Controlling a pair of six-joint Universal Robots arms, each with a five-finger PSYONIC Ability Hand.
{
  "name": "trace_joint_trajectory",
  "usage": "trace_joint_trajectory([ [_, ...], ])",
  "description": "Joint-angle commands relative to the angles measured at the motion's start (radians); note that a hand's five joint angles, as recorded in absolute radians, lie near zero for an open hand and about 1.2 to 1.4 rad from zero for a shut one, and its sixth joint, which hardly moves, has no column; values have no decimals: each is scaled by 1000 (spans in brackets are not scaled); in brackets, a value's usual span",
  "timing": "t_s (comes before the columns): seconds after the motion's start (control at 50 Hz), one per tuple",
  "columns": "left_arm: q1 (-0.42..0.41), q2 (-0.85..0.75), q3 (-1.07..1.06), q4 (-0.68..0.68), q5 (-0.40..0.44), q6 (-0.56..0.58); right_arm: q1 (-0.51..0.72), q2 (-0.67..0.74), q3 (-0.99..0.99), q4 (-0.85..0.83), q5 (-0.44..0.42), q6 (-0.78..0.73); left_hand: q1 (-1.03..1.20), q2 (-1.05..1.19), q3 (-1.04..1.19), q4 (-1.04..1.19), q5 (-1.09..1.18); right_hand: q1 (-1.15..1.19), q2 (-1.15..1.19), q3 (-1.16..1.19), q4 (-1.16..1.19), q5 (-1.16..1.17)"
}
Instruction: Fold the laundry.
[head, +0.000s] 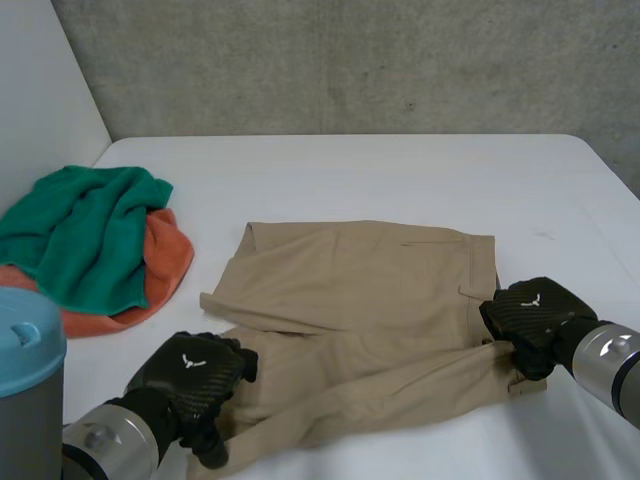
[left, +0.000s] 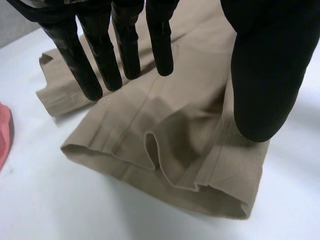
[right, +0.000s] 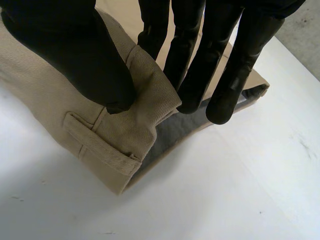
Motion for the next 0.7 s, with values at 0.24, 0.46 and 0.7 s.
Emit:
trace_joint_trajectory([
  [0.24, -15, -84, -29, -25, 0, -57, 0, 10, 10, -12, 1, -4, 257, 276, 271, 282, 283, 437, 229, 203, 207, 224],
  [0.46, -75, -106, 25, 81, -17, -8, 8, 9, -7, -22, 13, -12, 923, 942, 937, 948, 949, 437, 229, 203, 207, 224],
  [0.7, -11, -388, 401, 465, -128, 442, 43, 130, -197, -158, 96, 11, 923, 942, 937, 948, 949, 437, 229, 203, 207, 224],
])
